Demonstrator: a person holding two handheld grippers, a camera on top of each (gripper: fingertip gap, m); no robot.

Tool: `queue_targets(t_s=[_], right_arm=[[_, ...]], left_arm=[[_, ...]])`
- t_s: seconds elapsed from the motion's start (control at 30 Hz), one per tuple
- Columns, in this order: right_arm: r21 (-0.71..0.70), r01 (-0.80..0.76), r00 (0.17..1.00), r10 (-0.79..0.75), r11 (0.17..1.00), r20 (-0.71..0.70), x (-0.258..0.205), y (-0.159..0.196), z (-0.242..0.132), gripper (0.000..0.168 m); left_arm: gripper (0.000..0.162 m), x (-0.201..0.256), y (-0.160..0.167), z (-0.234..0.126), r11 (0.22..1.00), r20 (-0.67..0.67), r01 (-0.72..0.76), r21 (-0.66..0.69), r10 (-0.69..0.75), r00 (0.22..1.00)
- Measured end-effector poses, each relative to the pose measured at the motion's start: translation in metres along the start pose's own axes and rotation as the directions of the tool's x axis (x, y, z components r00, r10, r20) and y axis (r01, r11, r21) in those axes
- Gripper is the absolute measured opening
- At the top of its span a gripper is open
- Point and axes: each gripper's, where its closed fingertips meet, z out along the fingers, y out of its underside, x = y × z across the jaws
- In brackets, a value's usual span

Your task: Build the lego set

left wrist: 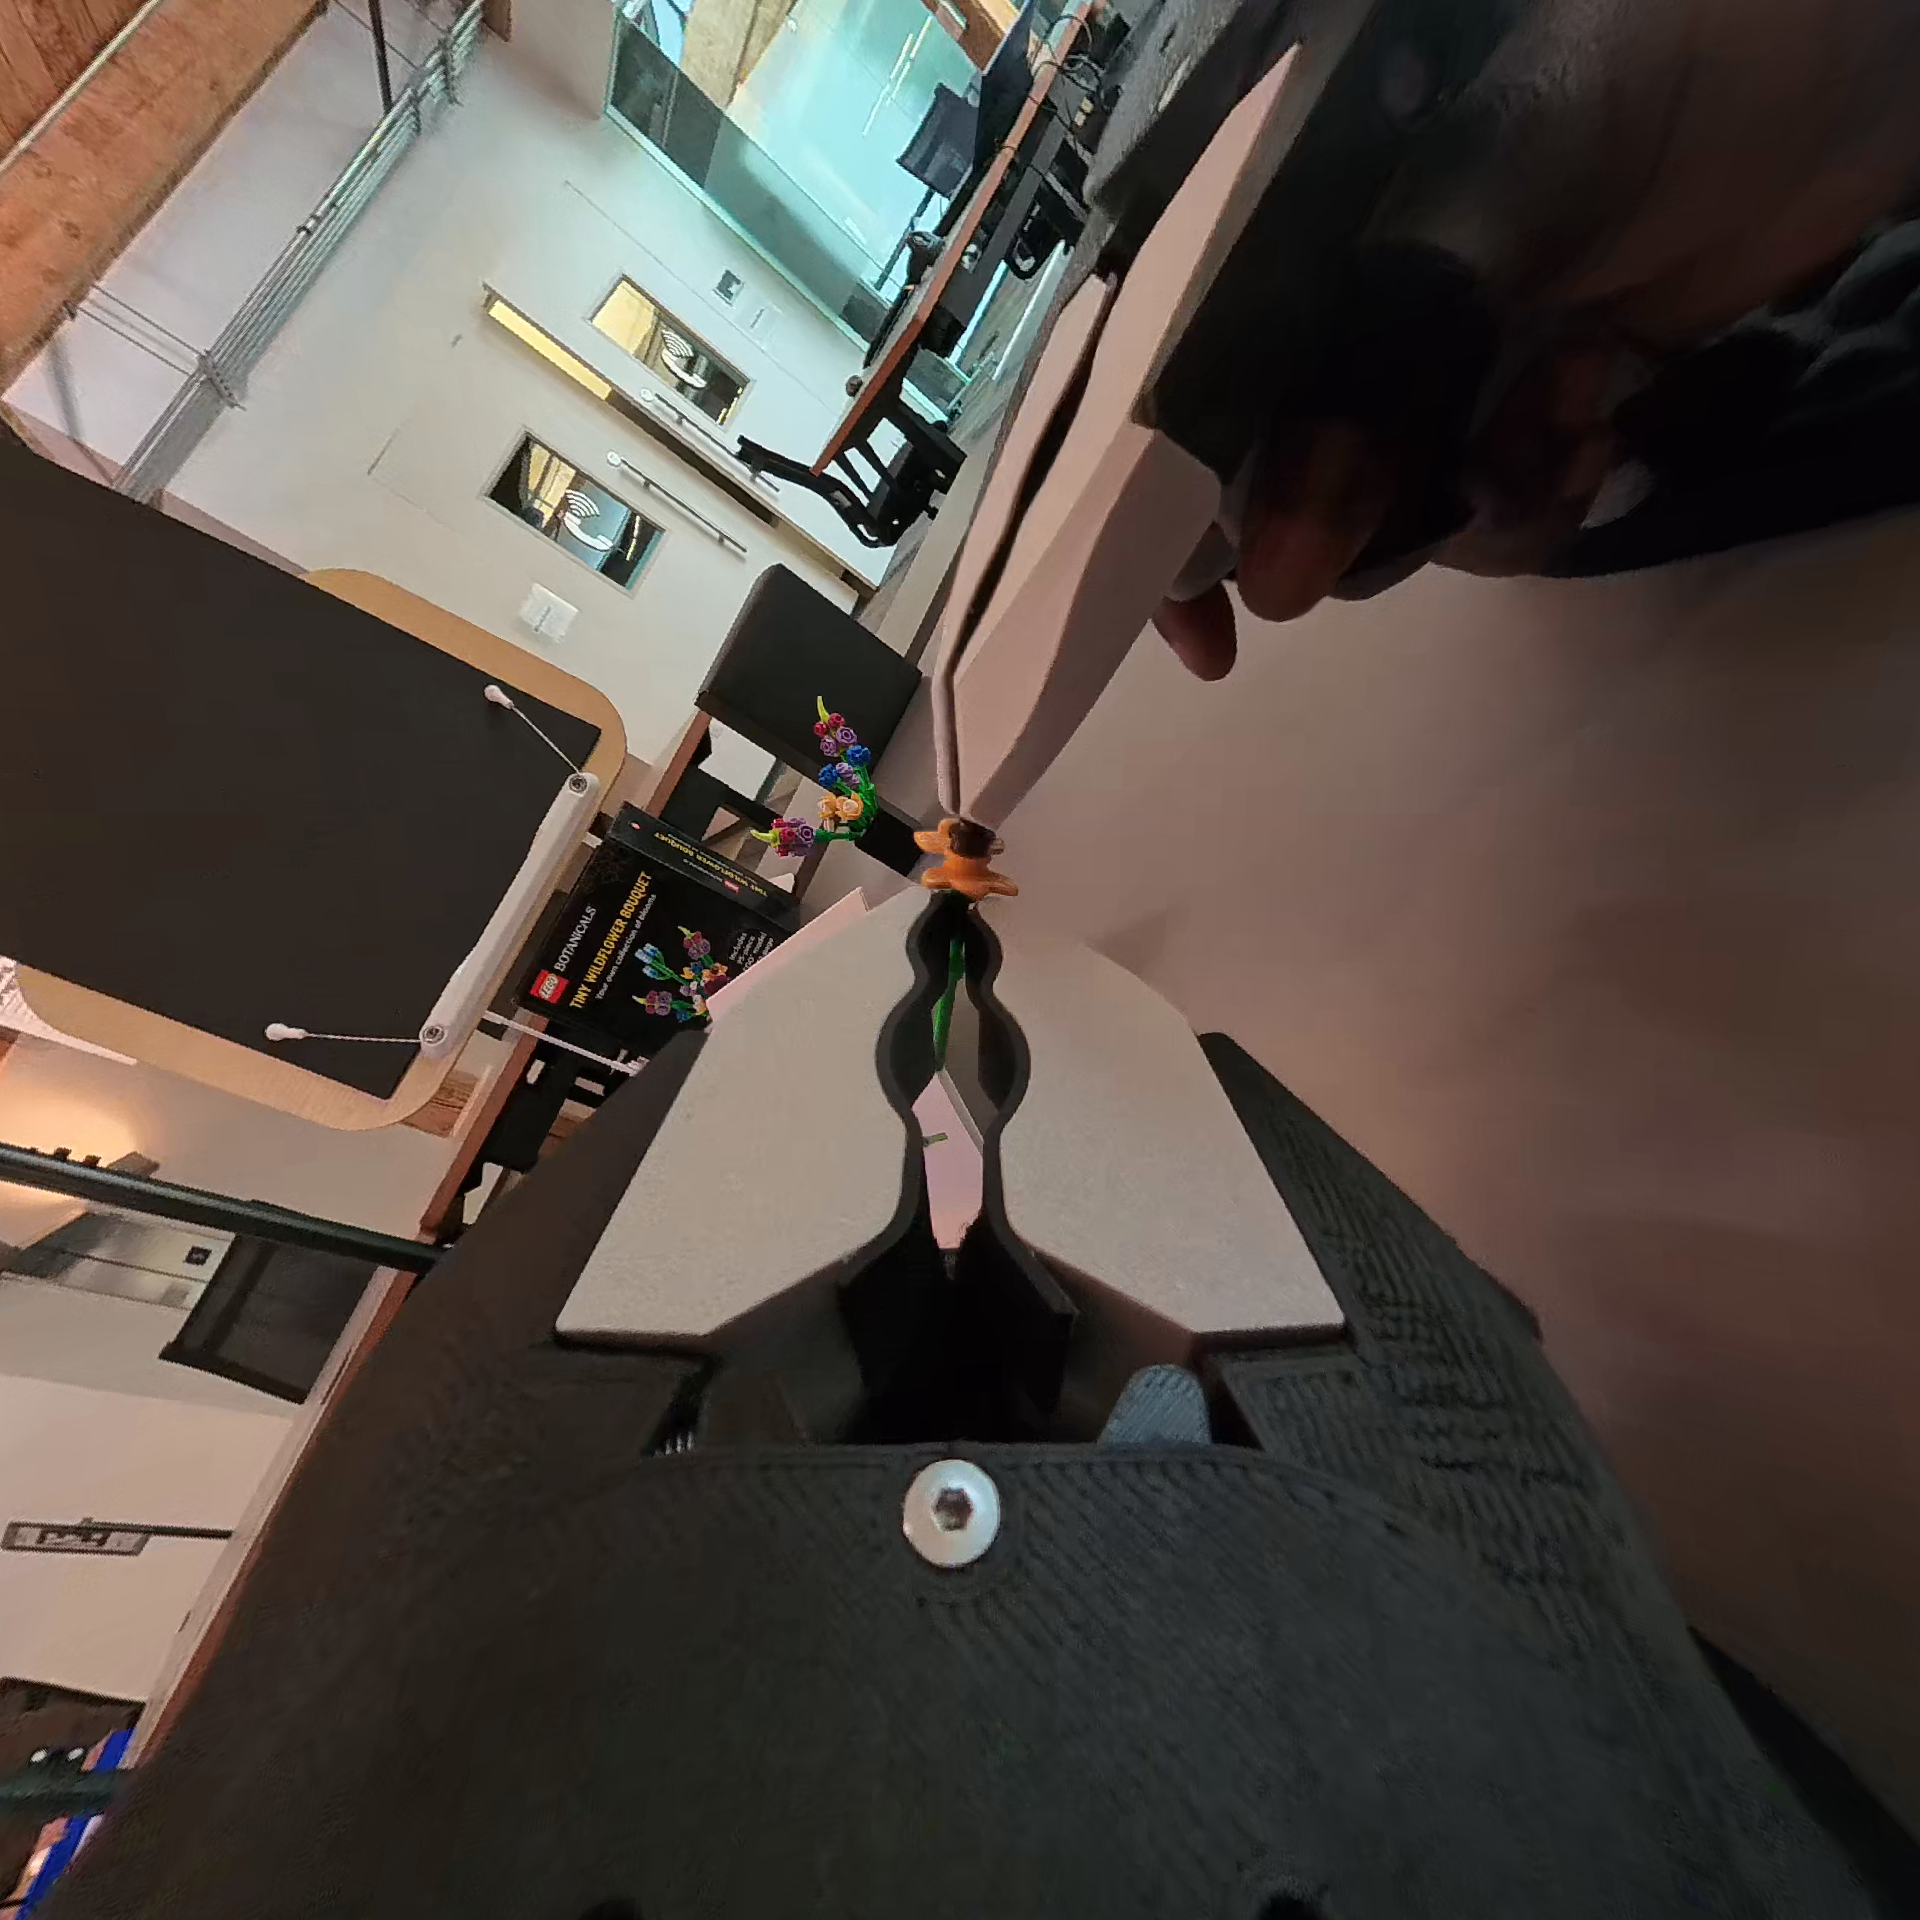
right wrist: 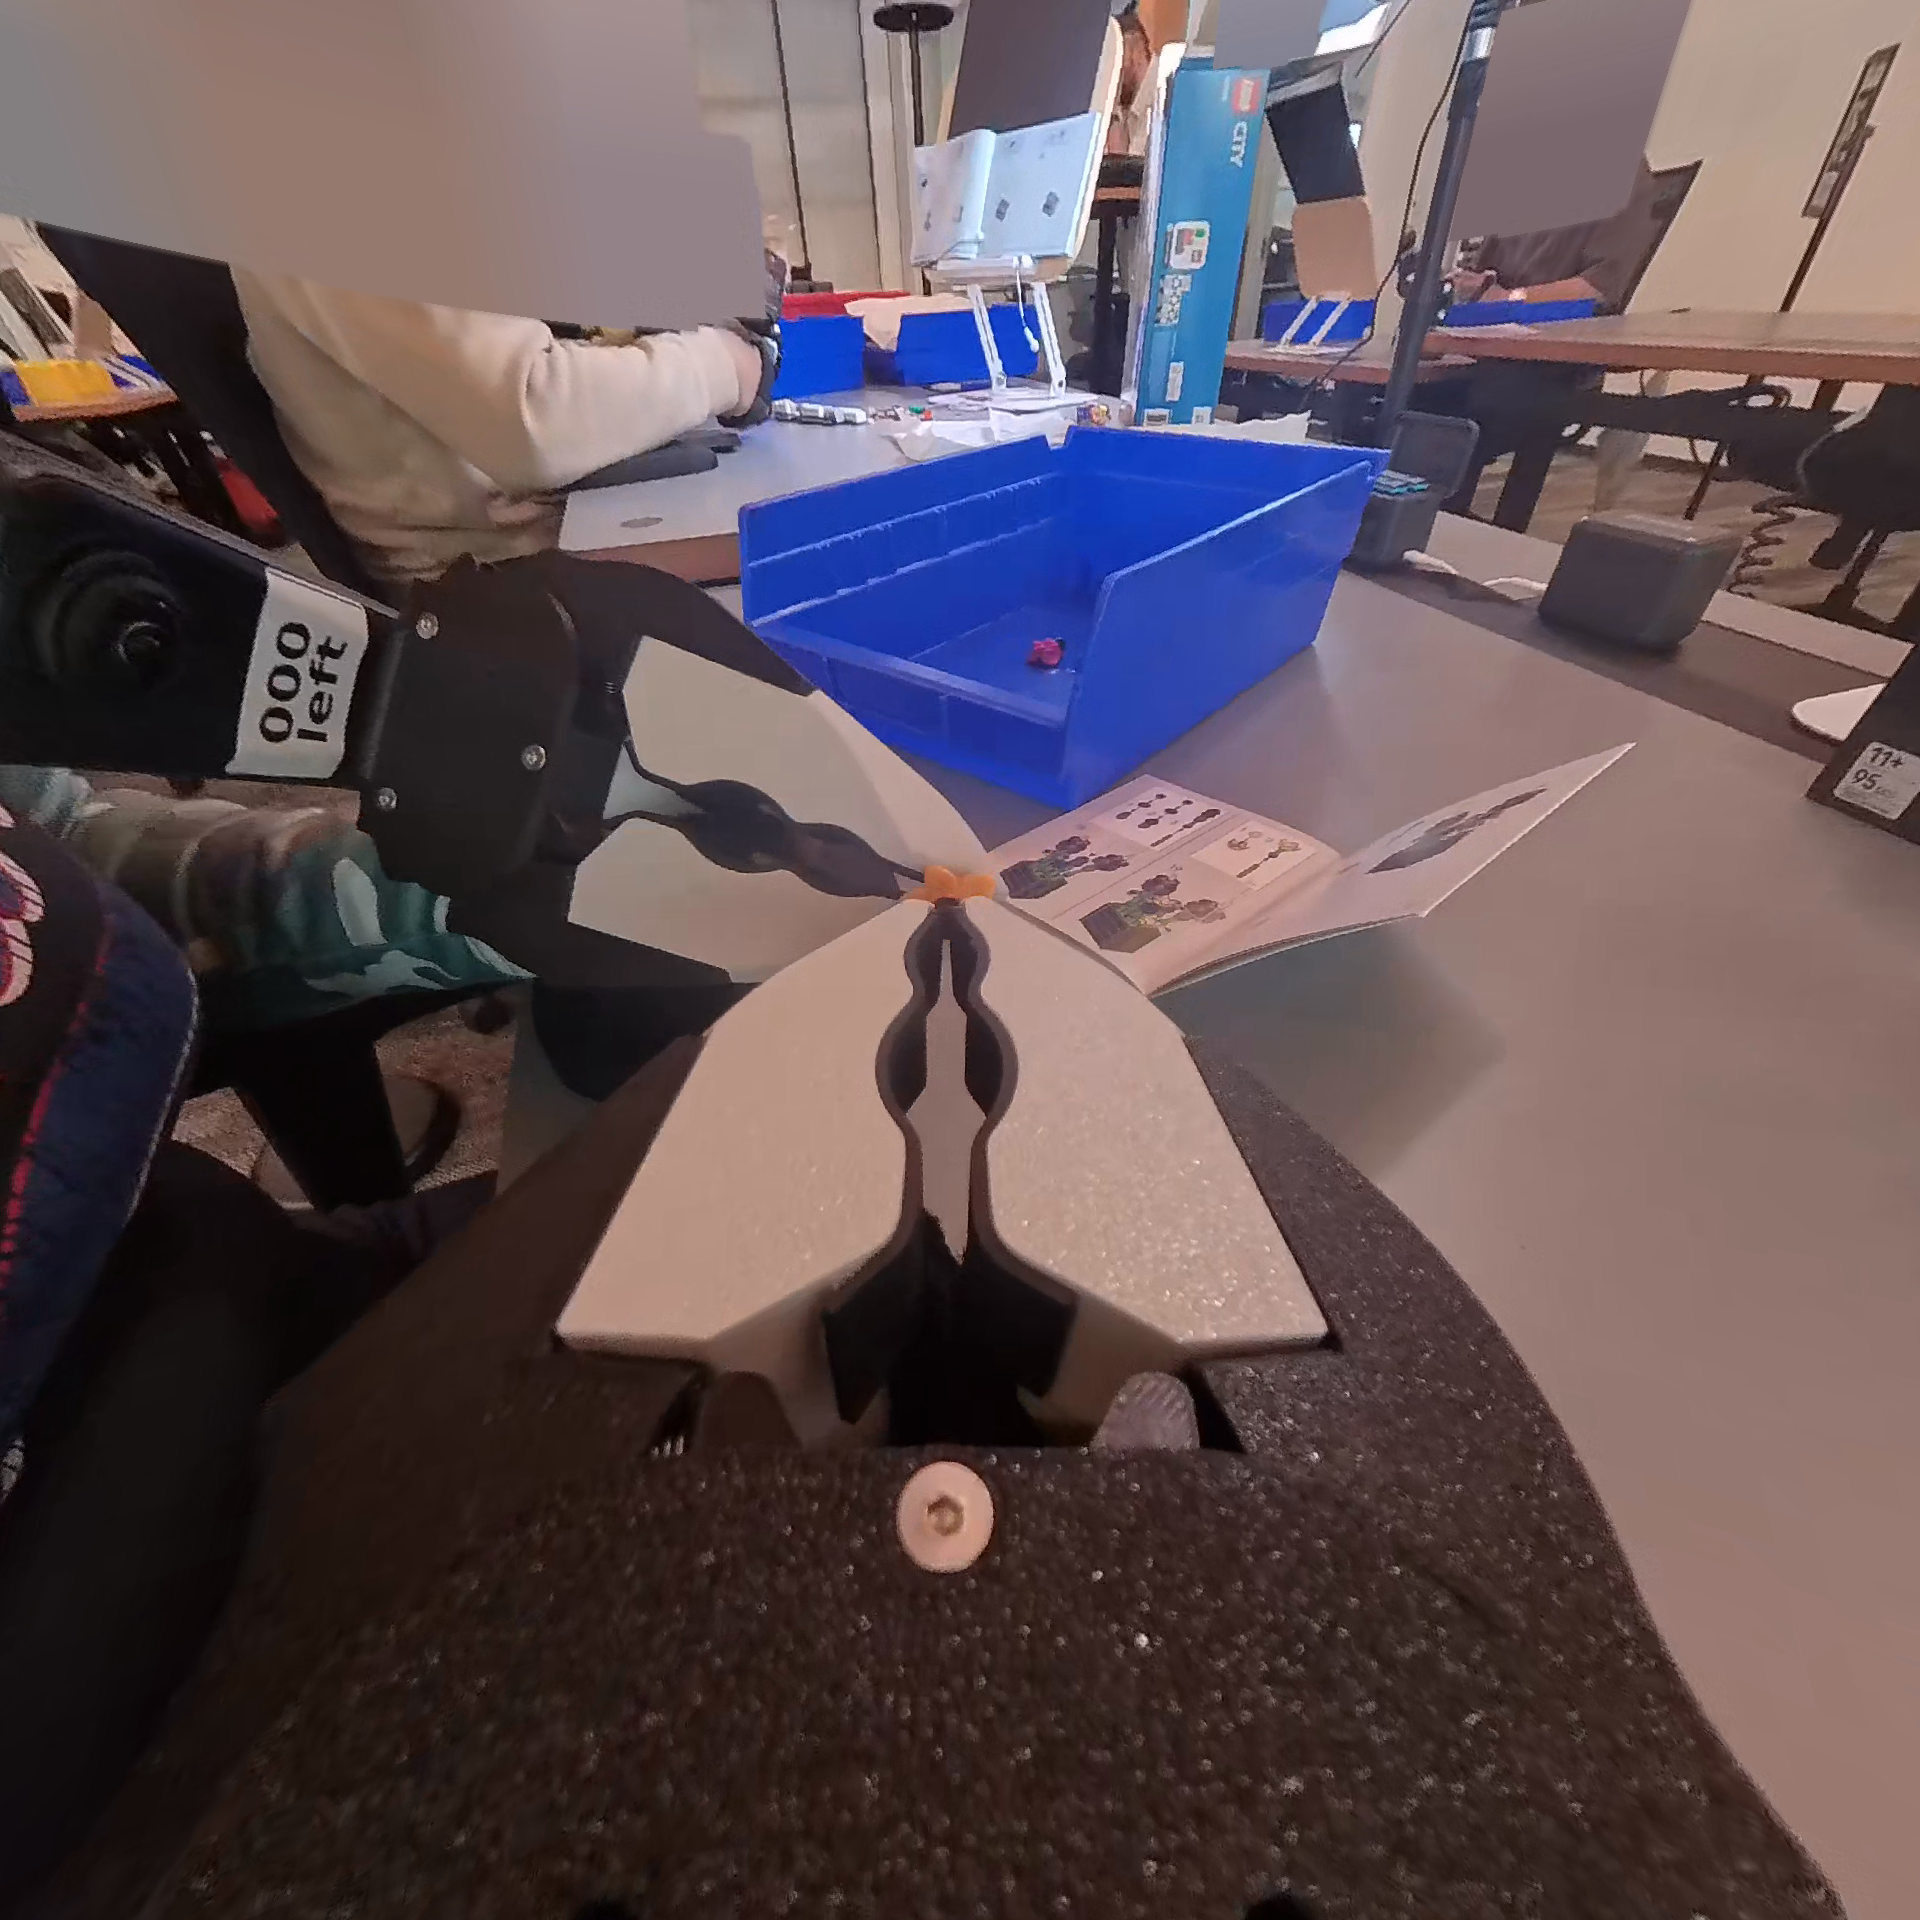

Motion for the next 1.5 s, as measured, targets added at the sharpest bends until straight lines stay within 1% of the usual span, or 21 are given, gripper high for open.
queue_targets(t_s=[0.2, 0.27, 0.33, 0.37, 0.4, 0.43, 0.5, 0.53, 0.6, 0.7, 0.77, 0.83, 0.87, 0.93, 1.07, 1.17, 1.23, 1.27, 1.33, 1.43, 1.5], right_arm=[[-0.031, 0.028, 0.999, -0.029, 0.999, -0.017, 0.0, 0.004, 0.003, 0.001], [-0.003, 0.05, 0.998, -0.05, 0.999, -0.028, 0.002, -0.001, 0.003, 0.003], [0.093, 0.03, 0.999, -0.027, 0.995, -0.029, 0.006, -0.016, -0.001, 0.01], [0.134, 0.005, 1.0, -0.001, 0.991, -0.028, 0.009, -0.021, -0.004, 0.014], [0.155, -0.019, 1.0, 0.022, 0.988, -0.018, 0.011, -0.024, -0.005, 0.017], [0.149, -0.036, 0.999, 0.038, 0.988, -0.01, 0.012, -0.022, -0.004, 0.019], [0.081, -0.038, 0.999, 0.037, 0.996, 0.014, 0.007, -0.012, 0.004, 0.028], [0.046, -0.029, 0.999, 0.027, 0.999, 0.031, 0.002, -0.007, 0.008, 0.032], [0.027, -0.002, 0.999, 0.0, 1.0, 0.043, -0.005, -0.004, 0.015, 0.033], [0.063, 0.007, 0.999, -0.01, 0.998, 0.044, -0.01, -0.01, 0.019, 0.027], [0.052, 0.015, 0.999, -0.017, 0.999, 0.036, -0.011, -0.009, 0.022, 0.023], [0.033, 0.053, 0.998, -0.054, 0.998, 0.026, -0.012, -0.008, 0.023, 0.004], [0.048, 0.068, 0.997, -0.07, 0.996, 0.027, -0.014, -0.01, 0.022, 0.001], [0.064, 0.058, 0.998, -0.06, 0.996, 0.036, -0.016, -0.014, 0.02, 0.0], [0.094, -0.019, 0.999, 0.015, 0.995, 0.034, -0.011, -0.017, 0.019, 0.002], [0.094, -0.069, 0.997, 0.065, 0.993, 0.043, -0.01, -0.018, 0.022, 0.015], [0.092, -0.088, 0.995, 0.084, 0.992, 0.055, -0.012, -0.019, 0.025, 0.015], [0.089, -0.085, 0.995, 0.08, 0.992, 0.054, -0.012, -0.019, 0.026, 0.003], [0.091, -0.079, 0.996, 0.075, 0.993, 0.047, -0.011, -0.019, 0.028, 0.003], [0.125, -0.151, 0.987, 0.142, 0.981, 0.072, -0.011, -0.022, 0.027, 0.003], [0.154, -0.195, 0.979, 0.183, 0.969, 0.089, -0.01, -0.024, 0.024, 0.003]], left_arm=[[0.003, 0.002, 0.005, -0.001, 1.0, -0.01, -0.012, -0.021, 0.012, 1.0], [0.003, 0.0, 0.004, 0.0, 0.997, -0.028, 0.083, -0.001, -0.083, 0.996], [0.003, -0.013, -0.002, -0.003, 0.966, -0.024, 0.25, 0.069, -0.249, 0.968], [0.003, -0.019, -0.004, -0.004, 0.927, -0.052, 0.361, 0.1, -0.357, 0.933], [0.003, -0.024, -0.008, -0.005, 0.865, -0.109, 0.485, 0.131, -0.474, 0.874], [0.003, -0.029, -0.013, -0.007, 0.778, -0.178, 0.606, 0.166, -0.581, 0.794], [0.003, -0.039, -0.024, -0.012, 0.601, -0.318, 0.767, 0.224, -0.699, 0.64], [0.003, -0.043, -0.028, -0.016, 0.537, -0.363, 0.806, 0.25, -0.719, 0.592], [0.003, -0.047, -0.031, -0.019, 0.475, -0.402, 0.835, 0.278, -0.732, 0.55], [0.003, -0.042, -0.034, -0.021, 0.446, -0.432, 0.852, 0.273, -0.735, 0.523], [0.003, -0.041, -0.036, -0.022, 0.401, -0.461, 0.875, 0.271, -0.744, 0.484], [0.003, -0.042, -0.036, -0.024, 0.339, -0.489, 0.902, 0.266, -0.759, 0.43], [0.003, -0.043, -0.036, -0.024, 0.313, -0.498, 0.912, 0.264, -0.766, 0.406], [0.003, -0.045, -0.033, -0.024, 0.272, -0.507, 0.927, 0.257, -0.779, 0.369], [0.003, -0.048, -0.029, -0.024, 0.198, -0.534, 0.951, 0.238, -0.791, 0.298], [0.003, -0.051, -0.028, -0.025, 0.12, -0.567, 0.966, 0.227, -0.791, 0.231], [0.003, -0.051, -0.028, -0.025, 0.099, -0.576, 0.97, 0.221, -0.789, 0.212], [0.003, -0.051, -0.028, -0.025, 0.099, -0.578, 0.971, 0.219, -0.789, 0.211], [0.003, -0.051, -0.028, -0.025, 0.104, -0.571, 0.97, 0.221, -0.792, 0.215], [0.004, -0.053, -0.026, -0.025, 0.092, -0.571, 0.972, 0.215, -0.796, 0.202], [0.012, -0.052, -0.026, -0.025, 0.075, -0.582, 0.976, 0.205, -0.792, 0.183]])
